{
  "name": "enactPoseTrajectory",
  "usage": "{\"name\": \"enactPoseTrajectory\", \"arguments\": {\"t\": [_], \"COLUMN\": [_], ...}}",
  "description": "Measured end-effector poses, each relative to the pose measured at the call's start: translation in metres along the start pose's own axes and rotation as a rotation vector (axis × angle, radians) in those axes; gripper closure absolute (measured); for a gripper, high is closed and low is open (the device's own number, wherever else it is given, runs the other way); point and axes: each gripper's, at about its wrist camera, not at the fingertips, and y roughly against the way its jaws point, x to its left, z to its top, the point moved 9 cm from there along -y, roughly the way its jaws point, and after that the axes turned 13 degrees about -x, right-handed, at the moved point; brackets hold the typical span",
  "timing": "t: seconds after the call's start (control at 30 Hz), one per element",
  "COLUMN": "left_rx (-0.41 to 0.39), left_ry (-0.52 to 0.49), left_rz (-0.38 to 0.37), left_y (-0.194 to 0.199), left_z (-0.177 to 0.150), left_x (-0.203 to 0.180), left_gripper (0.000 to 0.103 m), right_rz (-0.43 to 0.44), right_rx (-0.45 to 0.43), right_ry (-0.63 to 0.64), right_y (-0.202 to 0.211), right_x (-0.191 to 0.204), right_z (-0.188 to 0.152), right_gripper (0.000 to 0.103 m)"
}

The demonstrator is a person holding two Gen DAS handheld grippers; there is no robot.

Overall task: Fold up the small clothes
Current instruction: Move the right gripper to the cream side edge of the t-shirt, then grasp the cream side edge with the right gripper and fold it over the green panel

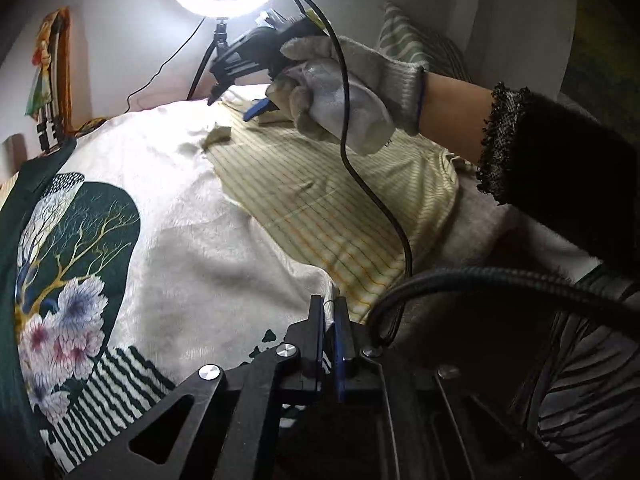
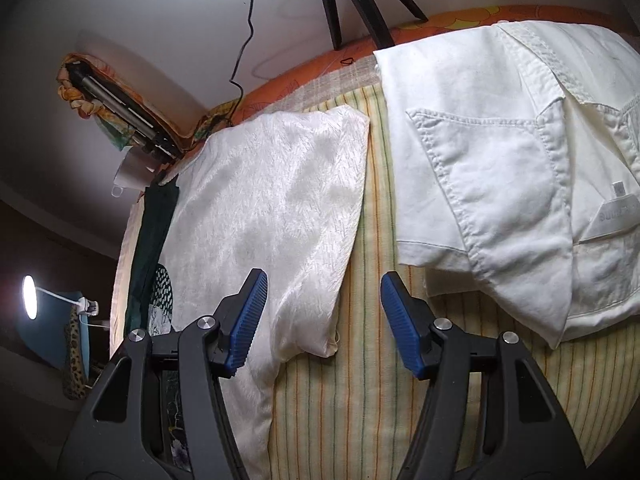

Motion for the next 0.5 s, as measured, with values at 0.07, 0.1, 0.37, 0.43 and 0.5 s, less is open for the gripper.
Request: {"name": "enactPoseTrajectory", "arguments": {"t": [0.07,0.1,0.37,0.43,0.5], "left_rx": [-0.008,-0.013,-0.039,-0.044,-0.051], "left_ry": [0.02,0.031,0.065,0.065,0.064], "left_rz": [0.006,0.009,0.019,0.016,0.017], "left_y": [0.001,0.002,0.007,0.009,0.012], "left_z": [0.001,0.001,0.006,0.008,0.009], "left_x": [0.004,0.006,0.011,0.01,0.01], "left_gripper": [0.103,0.103,0.103,0.103,0.103], "right_rz": [-0.013,-0.02,-0.068,-0.064,-0.057], "right_rx": [0.017,0.024,0.016,0.022,0.03], "right_ry": [0.003,0.01,0.076,0.078,0.053], "right_y": [-0.005,-0.007,-0.009,-0.012,-0.015], "right_x": [-0.003,-0.003,0.008,0.011,0.011], "right_z": [-0.007,-0.01,-0.017,-0.017,-0.017], "right_gripper": [0.041,0.041,0.046,0.064,0.089]}}
